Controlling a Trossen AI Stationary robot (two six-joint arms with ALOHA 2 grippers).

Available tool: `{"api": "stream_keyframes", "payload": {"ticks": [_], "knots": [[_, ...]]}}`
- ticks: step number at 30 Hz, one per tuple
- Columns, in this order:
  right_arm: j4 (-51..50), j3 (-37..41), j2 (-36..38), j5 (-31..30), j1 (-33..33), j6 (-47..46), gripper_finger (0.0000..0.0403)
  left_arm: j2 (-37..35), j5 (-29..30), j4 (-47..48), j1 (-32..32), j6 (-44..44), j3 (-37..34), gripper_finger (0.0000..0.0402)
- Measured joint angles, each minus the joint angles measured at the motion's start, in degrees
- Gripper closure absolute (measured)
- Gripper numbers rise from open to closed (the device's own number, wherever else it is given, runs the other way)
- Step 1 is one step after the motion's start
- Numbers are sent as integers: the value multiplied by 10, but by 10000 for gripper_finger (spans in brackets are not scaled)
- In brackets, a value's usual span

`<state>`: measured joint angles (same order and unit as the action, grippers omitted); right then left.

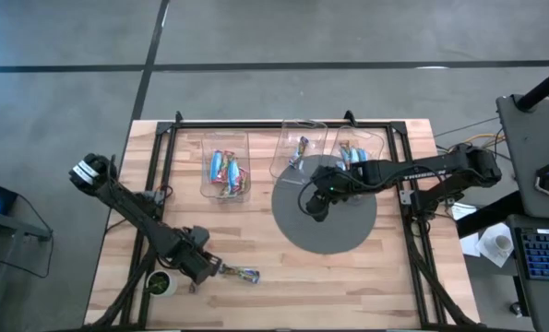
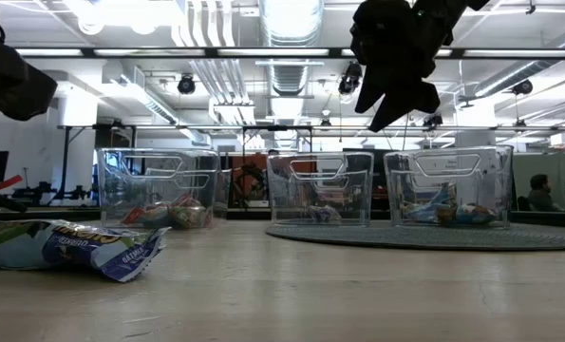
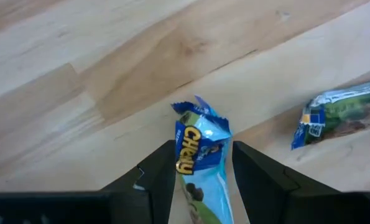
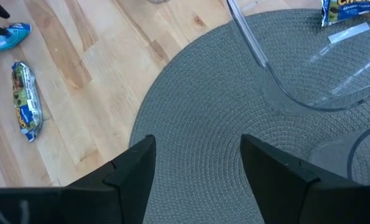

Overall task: Pick and place Granola Bars by type
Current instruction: Put the blue granola bar into the middle transparent bin

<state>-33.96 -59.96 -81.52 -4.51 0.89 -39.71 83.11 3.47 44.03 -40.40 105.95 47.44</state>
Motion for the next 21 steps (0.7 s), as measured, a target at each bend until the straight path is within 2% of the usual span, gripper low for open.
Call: {"api": "stream_keyframes", "payload": {"ticks": [4, 13, 21], "knots": [[0, 3, 0, 0, 0, -2, 179, 0, -20, -3, 0, 0, 0, 254], [0, 11, 0, 0, 0, -4, 179, 0, -41, -4, -1, -8, 0, 194], [0, 11, 0, 0, 0, -4, 179, 5, -45, -9, -6, -9, -1, 188]]}}
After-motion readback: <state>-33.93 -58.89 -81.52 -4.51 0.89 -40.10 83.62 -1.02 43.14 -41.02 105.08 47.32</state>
